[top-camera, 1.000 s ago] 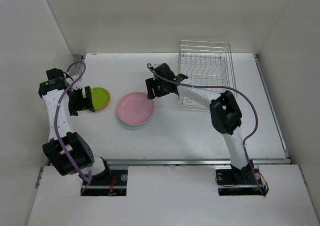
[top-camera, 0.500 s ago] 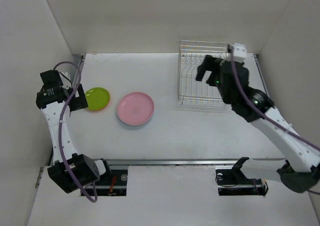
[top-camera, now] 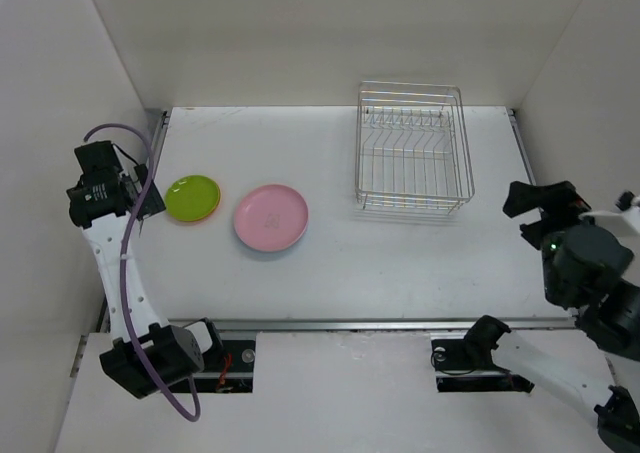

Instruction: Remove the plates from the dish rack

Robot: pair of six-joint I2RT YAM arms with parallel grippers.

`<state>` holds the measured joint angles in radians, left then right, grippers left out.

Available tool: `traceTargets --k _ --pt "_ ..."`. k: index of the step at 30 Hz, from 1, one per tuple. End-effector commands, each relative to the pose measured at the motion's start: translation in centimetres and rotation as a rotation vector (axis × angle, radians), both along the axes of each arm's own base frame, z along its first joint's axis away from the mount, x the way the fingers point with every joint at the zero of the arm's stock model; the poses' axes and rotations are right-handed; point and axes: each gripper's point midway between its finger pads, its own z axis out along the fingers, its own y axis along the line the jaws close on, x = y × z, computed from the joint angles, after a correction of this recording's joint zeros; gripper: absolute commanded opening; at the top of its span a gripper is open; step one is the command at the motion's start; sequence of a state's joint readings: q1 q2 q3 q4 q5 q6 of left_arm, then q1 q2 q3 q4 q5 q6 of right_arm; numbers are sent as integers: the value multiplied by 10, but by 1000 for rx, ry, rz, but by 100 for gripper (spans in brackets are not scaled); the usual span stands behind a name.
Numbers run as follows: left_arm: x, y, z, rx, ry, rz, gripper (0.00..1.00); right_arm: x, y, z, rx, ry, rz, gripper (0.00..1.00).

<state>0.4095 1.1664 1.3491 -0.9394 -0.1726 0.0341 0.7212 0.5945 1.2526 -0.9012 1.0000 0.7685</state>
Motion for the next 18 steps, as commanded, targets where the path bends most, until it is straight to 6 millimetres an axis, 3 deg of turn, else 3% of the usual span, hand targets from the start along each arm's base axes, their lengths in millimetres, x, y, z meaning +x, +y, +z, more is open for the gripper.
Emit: traceTargets --k 1,4,18 --pt "-4 -4 26 19 -91 12 99 -6 -5 2 84 -49 -12 100" --pt "-4 -12 22 -9 -88 -35 99 -8 -7 4 83 -48 -12 100" --pt "-10 -16 24 9 -68 -96 99 -4 -1 -4 51 -9 -4 100"
